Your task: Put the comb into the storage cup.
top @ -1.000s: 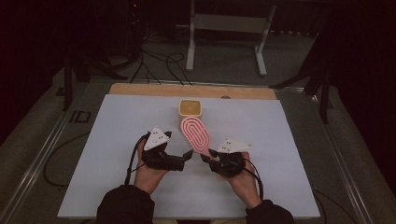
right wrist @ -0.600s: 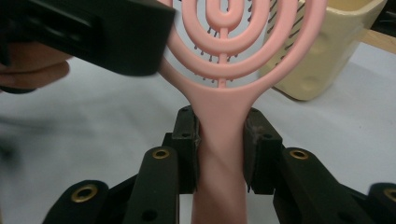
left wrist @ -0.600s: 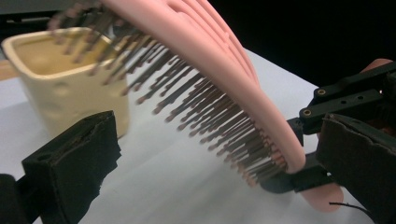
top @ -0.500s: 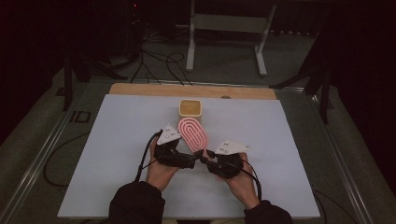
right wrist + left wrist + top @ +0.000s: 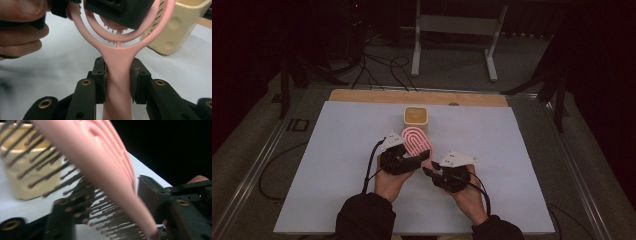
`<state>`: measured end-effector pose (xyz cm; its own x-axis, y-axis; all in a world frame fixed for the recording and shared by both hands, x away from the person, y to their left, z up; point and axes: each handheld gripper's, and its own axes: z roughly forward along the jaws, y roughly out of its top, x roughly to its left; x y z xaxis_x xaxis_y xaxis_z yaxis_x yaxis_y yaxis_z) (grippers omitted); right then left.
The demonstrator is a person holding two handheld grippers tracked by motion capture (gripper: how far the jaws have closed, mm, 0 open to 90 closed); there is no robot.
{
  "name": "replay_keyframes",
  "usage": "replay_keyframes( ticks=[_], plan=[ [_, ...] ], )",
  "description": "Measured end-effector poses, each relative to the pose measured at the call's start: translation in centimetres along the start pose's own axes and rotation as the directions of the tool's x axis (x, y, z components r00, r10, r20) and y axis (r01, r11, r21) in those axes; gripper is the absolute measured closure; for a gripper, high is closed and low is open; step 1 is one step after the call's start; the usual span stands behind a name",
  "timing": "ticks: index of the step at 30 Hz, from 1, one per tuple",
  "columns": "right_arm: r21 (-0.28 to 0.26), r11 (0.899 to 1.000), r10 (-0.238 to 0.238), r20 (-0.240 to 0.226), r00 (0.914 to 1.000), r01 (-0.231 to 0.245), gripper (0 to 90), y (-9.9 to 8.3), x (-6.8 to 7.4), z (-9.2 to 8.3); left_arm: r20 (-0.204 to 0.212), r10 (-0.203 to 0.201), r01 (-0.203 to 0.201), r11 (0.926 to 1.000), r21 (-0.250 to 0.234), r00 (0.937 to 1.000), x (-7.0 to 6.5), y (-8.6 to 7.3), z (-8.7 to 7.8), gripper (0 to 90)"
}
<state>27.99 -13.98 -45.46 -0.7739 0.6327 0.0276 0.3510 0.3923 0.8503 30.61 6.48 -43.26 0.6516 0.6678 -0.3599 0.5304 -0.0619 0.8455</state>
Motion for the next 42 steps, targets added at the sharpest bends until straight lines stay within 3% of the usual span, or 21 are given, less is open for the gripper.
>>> replay_keyframes(
  ticks=[5,11,15,17,19,21,23,27,30,36,42],
  plan=[
    [-0.001,1.000,-0.004,0.005,1.0000,0.004,69.7,0.0,0.0,0.0,0.046,-0.034,0.035,0.9993,-0.016,0.9984,-0.1,0.0,0.0,60.0],
    [0.001,1.000,-0.006,0.004,1.0000,0.006,69.5,0.0,0.0,0.1,0.078,-0.068,0.069,0.9975,-0.014,0.9946,-0.2,0.1,-0.1,62.9],
    [-0.001,1.000,-0.003,0.001,1.0000,0.003,68.9,-0.1,-0.1,0.2,0.087,-0.063,0.066,0.9976,-0.024,0.9942,-0.3,0.2,-0.1,64.0],
    [-0.004,1.000,-0.001,-0.003,1.0000,0.001,67.2,-0.1,-0.1,0.2,0.069,-0.054,0.055,0.9982,-0.023,0.9962,-0.4,0.3,-0.1,64.7],
    [-0.016,1.000,-0.003,-0.003,1.0000,0.003,58.0,0.0,0.0,0.2,0.050,-0.050,0.051,0.9985,-0.020,0.9975,-0.3,0.3,0.0,64.9],
    [-0.017,1.000,-0.004,-0.005,1.0000,0.003,54.0,0.0,0.0,0.2,0.057,-0.063,0.065,0.9976,-0.023,0.9964,0.0,0.3,0.0,64.9],
    [-0.003,1.000,-0.003,-0.005,1.0000,0.003,40.6,0.0,-0.1,0.4,0.047,-0.061,0.063,0.9975,-0.033,0.9970,0.1,0.4,-0.2,64.9],
    [-0.017,0.998,0.053,-0.024,0.9983,-0.054,22.3,0.0,-0.3,0.5,0.039,-0.063,0.065,0.9967,-0.049,0.9973,0.3,0.6,-0.6,64.9],
    [-0.029,0.998,0.062,-0.014,0.9980,-0.062,10.9,0.0,-0.4,0.3,0.032,-0.066,0.068,0.9956,-0.064,0.9973,0.6,0.7,-0.9,64.9],
    [-0.043,0.995,0.088,-0.017,0.9960,-0.088,8.2,-0.2,-1.2,-0.2,0.024,-0.058,0.060,0.9945,-0.086,0.9980,1.0,1.3,-1.6,64.9],
    [-0.027,0.998,0.060,0.031,0.9977,-0.059,8.7,-0.5,-1.8,-1.0,0.007,-0.054,0.054,0.9934,-0.101,0.9985,1.3,1.9,-2.1,64.9]
  ],
)
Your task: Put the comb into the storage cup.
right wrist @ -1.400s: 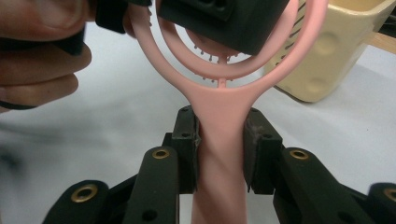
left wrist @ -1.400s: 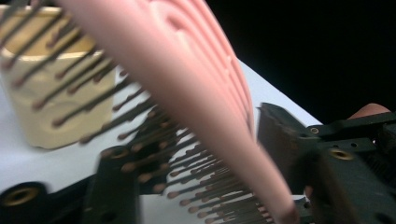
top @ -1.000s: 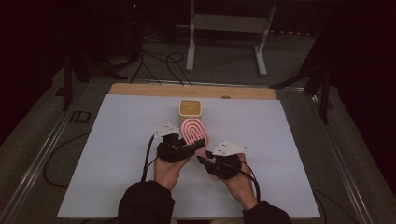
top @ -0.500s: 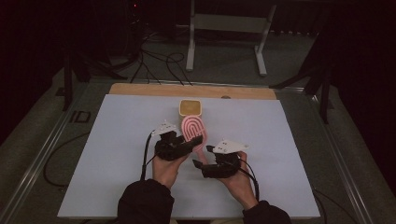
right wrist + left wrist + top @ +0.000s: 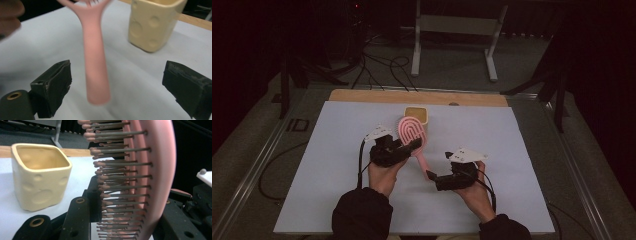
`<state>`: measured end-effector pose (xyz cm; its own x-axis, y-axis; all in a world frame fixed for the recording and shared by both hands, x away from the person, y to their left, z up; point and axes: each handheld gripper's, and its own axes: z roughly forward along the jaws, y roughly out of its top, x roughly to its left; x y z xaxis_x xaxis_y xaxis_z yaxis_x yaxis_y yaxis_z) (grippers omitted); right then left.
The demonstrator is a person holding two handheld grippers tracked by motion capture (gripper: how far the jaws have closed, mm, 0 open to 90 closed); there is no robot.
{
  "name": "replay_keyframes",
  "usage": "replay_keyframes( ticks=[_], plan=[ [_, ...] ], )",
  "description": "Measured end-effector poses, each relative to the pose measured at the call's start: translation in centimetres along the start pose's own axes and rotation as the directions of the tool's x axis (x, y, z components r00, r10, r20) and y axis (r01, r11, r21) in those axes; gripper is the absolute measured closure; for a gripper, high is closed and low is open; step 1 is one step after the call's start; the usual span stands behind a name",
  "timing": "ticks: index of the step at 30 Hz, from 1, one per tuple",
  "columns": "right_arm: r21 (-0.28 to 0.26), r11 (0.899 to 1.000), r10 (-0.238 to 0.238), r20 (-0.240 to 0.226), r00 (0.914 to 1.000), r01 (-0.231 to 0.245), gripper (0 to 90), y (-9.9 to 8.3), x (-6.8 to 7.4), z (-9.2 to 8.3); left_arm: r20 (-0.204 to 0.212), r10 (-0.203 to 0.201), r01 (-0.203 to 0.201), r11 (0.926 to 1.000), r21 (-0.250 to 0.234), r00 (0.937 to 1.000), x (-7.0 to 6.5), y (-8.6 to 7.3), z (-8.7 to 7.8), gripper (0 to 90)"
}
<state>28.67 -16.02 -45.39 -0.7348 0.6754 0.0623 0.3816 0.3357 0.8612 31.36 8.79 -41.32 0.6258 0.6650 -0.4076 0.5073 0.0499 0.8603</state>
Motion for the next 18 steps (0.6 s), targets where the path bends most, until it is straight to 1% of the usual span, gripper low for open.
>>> replay_keyframes(
  ticks=[3,7,8,12,13,15,18],
  plan=[
    [0.022,1.000,-0.008,0.029,0.9996,0.007,8.7,-0.5,-0.6,-0.4,-0.012,0.006,-0.006,1.0000,-0.003,0.9999,0.1,0.3,-0.2,64.9],
    [0.031,0.999,-0.017,0.072,0.9972,0.014,8.7,-1.0,-1.7,-1.3,-0.025,0.011,-0.011,0.9999,-0.004,0.9996,0.4,0.6,-0.4,64.9],
    [0.030,1.000,-0.006,0.081,0.9967,0.003,8.7,-1.1,-1.9,-1.6,-0.027,0.009,-0.009,0.9999,-0.008,0.9996,0.4,0.7,-0.4,64.9],
    [0.010,1.000,0.004,0.118,0.9930,-0.005,8.8,-1.8,-3.1,-2.9,-0.029,0.008,-0.008,0.9999,-0.014,0.9995,0.6,1.1,-0.6,64.9],
    [0.005,1.000,-0.001,0.128,0.9918,0.000,8.7,-2.0,-3.3,-3.2,-0.031,0.009,-0.009,0.9998,-0.016,0.9995,0.6,1.2,-0.6,64.9],
    [-0.005,1.000,0.006,0.135,0.9908,-0.005,8.8,-2.5,-3.8,-3.9,-0.035,0.012,-0.013,0.9997,-0.020,0.9993,0.6,1.5,-0.7,64.9],
    [-0.026,1.000,0.002,0.155,0.9879,0.002,8.7,-3.3,-4.3,-4.8,-0.036,0.022,-0.023,0.9992,-0.032,0.9991,0.7,1.8,-0.9,64.9]
  ],
)
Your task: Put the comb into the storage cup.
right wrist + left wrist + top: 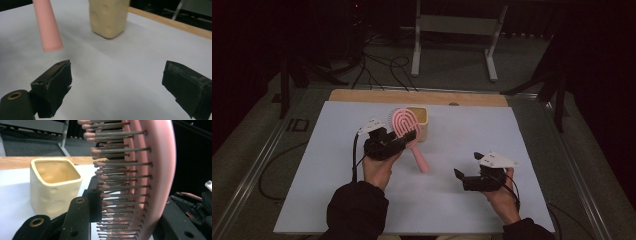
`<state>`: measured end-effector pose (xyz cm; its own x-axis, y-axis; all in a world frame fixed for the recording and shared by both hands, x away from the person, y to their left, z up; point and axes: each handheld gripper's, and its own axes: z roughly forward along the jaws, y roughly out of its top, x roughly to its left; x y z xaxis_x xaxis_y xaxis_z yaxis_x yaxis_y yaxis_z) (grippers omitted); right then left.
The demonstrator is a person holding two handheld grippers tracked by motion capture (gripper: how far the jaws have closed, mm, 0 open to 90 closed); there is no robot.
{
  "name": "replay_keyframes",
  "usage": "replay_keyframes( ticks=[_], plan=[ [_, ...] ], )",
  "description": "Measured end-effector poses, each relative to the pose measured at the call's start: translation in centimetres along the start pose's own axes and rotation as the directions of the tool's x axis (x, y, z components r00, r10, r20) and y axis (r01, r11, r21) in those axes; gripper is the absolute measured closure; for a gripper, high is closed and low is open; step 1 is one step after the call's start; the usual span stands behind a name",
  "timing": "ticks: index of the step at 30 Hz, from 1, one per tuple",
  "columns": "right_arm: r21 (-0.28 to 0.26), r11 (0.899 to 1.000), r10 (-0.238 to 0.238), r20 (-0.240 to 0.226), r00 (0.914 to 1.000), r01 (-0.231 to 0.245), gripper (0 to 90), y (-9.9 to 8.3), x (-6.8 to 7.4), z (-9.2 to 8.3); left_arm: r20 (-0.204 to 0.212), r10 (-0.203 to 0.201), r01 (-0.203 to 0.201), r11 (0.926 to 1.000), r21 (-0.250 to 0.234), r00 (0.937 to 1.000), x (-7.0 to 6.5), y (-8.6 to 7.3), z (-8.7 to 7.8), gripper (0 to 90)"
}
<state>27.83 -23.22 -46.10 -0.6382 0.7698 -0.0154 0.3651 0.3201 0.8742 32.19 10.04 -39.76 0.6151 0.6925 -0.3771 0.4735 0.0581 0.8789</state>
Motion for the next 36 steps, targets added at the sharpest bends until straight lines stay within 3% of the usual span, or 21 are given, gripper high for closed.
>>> replay_keyframes(
  ticks=[7,16,20,25,36],
  plan=[
    [-0.069,0.997,0.046,0.014,0.9989,-0.045,8.7,-2.3,-1.9,-2.1,-0.009,0.009,-0.009,0.9999,-0.015,0.9999,0.3,0.7,-0.2,64.9],
    [-0.155,0.984,0.094,0.055,0.9941,-0.084,8.7,-4.8,-2.5,-3.6,-0.012,0.016,-0.016,0.9997,-0.021,0.9998,0.7,1.4,-0.3,64.9],
    [-0.156,0.985,0.091,0.095,0.9913,-0.075,8.7,-5.5,-2.5,-3.7,-0.015,0.030,-0.031,0.9991,-0.030,0.9994,0.8,1.8,-0.2,64.9],
    [-0.153,0.982,0.120,0.072,0.9902,-0.107,8.7,-6.2,-2.6,-3.2,-0.023,0.049,-0.050,0.9982,-0.033,0.9985,0.9,2.4,-0.1,64.9],
    [-0.173,0.977,0.136,0.067,0.9885,-0.123,8.7,-6.4,-2.5,-3.4,-0.038,0.083,-0.085,0.9956,-0.041,0.9958,0.8,4.1,0.0,64.8]
  ],
)
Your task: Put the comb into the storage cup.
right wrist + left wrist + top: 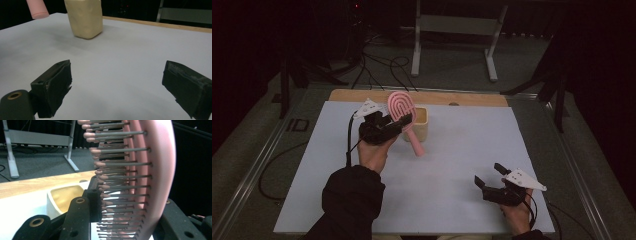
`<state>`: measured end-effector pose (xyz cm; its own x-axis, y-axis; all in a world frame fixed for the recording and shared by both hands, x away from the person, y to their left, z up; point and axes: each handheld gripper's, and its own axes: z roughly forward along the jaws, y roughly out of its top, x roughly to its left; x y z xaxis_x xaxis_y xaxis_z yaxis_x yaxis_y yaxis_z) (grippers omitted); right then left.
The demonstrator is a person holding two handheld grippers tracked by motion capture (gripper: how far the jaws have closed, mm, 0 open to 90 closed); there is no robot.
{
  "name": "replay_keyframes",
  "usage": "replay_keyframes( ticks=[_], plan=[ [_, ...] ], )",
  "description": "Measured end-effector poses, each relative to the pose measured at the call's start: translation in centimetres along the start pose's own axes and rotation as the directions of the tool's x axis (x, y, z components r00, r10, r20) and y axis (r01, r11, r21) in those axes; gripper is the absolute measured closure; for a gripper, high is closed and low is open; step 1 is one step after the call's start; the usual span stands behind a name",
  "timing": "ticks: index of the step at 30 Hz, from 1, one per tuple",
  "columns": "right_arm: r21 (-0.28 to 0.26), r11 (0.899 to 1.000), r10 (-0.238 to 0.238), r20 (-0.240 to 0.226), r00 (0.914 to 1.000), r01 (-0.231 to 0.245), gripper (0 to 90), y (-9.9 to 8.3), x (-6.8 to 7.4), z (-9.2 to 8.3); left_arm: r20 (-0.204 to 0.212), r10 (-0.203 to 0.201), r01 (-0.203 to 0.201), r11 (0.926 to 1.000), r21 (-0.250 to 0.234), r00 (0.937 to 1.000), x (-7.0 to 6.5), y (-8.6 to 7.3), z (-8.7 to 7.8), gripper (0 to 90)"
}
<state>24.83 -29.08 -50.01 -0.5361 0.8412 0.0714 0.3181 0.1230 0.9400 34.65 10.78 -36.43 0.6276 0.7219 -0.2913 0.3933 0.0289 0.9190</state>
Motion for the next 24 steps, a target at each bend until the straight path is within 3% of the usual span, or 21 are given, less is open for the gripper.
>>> replay_keyframes(
  ticks=[6,24],
  plan=[
    [-0.002,1.000,0.000,-0.002,1.0000,0.000,8.7,0.0,0.0,0.0,-0.005,0.029,-0.029,0.9996,-0.003,0.9996,0.0,1.1,0.3,64.8],
    [0.006,1.000,-0.004,-0.015,0.9999,0.004,8.7,-0.2,0.1,0.1,-0.026,0.049,-0.049,0.9986,-0.021,0.9985,0.6,3.0,0.7,64.8]
  ],
)
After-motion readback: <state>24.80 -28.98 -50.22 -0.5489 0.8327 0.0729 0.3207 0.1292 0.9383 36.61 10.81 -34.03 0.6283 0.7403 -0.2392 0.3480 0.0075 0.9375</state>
